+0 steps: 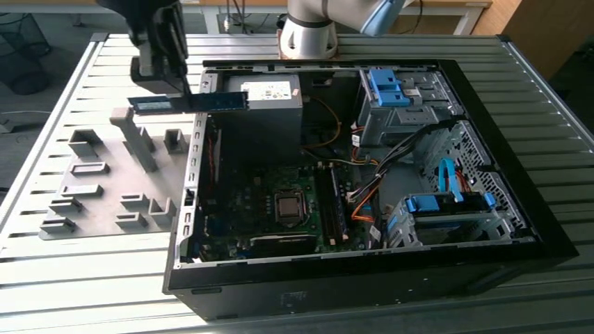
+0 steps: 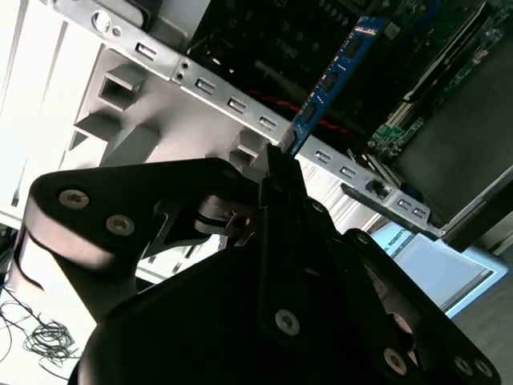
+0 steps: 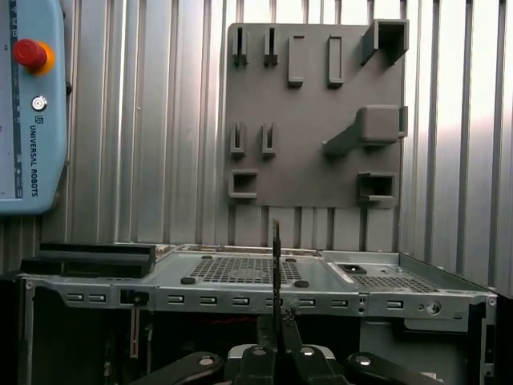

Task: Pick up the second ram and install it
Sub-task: 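Pick up the second ram and move it above second insertion slot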

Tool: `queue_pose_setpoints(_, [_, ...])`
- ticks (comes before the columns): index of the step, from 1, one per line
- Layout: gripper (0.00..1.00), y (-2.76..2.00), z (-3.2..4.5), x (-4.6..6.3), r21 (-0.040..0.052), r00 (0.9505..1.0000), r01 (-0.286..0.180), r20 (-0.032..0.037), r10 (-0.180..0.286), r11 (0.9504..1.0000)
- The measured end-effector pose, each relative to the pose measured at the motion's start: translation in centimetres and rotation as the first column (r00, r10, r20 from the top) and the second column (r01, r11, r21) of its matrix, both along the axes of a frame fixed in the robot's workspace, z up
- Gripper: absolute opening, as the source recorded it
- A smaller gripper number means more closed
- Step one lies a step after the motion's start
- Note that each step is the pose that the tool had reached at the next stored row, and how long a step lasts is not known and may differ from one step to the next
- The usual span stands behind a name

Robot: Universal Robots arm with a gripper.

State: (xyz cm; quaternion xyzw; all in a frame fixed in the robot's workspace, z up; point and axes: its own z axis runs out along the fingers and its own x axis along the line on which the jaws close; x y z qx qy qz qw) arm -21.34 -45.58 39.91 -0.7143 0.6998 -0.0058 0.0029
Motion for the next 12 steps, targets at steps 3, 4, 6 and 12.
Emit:
queue_pose_setpoints(3, [0.14,0.0,0.0,0.9,0.0001,1.0,0.0,0.0,0.0,1.0])
queue_pose_setpoints(4, [0.14,0.0,0.0,1.1,0.0,1.0,0.0,0.0,0.0,1.0])
queue_pose_setpoints(6, [0.14,0.0,0.0,1.7,0.0,1.0,0.0,0.0,0.0,1.0])
queue_pose_setpoints(12, [0.14,0.0,-0.01,3.2,0.0001,1.0,0.0,0.0,0.0,1.0])
